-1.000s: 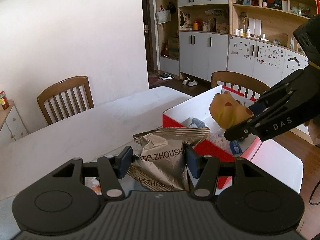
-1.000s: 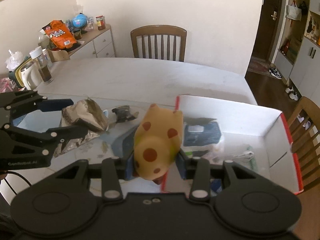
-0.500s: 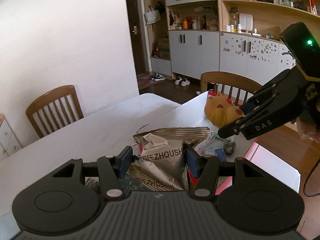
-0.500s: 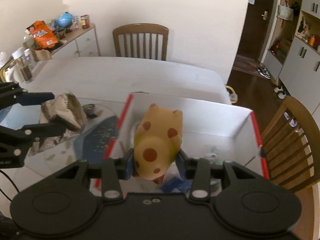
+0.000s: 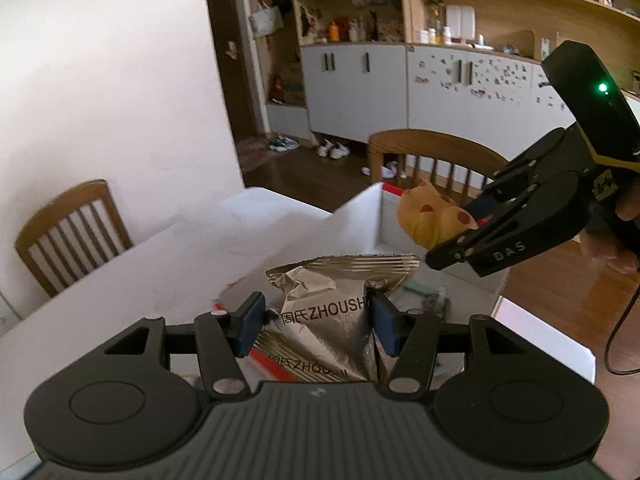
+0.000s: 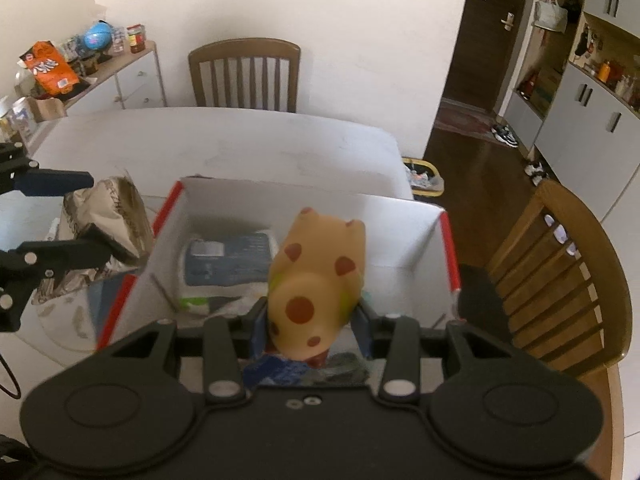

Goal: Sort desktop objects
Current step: 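Lower into the shoebox and open right tool on the pig while left releases the bag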

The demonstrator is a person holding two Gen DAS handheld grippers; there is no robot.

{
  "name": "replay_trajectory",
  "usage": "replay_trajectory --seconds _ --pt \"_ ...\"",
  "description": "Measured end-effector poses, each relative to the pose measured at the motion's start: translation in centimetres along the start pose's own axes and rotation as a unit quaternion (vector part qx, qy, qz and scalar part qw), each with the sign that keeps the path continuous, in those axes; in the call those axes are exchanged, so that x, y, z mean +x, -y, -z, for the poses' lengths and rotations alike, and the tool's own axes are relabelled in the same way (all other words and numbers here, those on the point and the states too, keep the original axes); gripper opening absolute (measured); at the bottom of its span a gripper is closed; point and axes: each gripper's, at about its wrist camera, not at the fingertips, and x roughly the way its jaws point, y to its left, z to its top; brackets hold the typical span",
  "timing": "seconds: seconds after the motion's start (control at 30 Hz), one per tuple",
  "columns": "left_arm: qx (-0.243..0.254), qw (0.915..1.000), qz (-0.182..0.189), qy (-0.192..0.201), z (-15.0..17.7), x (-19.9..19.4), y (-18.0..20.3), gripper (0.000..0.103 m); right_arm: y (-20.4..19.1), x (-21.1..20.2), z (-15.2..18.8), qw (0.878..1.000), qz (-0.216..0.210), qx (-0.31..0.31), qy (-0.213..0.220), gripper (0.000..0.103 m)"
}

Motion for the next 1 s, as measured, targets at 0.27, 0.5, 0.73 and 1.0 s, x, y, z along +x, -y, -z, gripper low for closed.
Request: replay_trajectory --seconds 0.27,0.5,0.73,1.0 --pt "0.021 0.9976 0.036 -0.055 -0.6 5.0 1.7 0.056 2.2 3.4 -0.2 0.999 0.024 -0.003 -0.030 0.042" --pt "0.050 0.9932 0.056 -0.089 -0.6 7.6 3.6 0.056 3.1 6.7 -1.1 0.998 0.011 0.003 -0.061 0.042" --pt "0.082 0.9883 0.044 -0.121 0.3 9.6 4.6 0.056 2.5 9.5 -1.6 0.996 0.013 -0.006 -0.090 0.042" --pt "0.089 0.9852 0.041 -0.141 1.0 10.8 4.8 0.056 2.2 12.3 -1.2 0.993 0.008 0.006 -0.118 0.042"
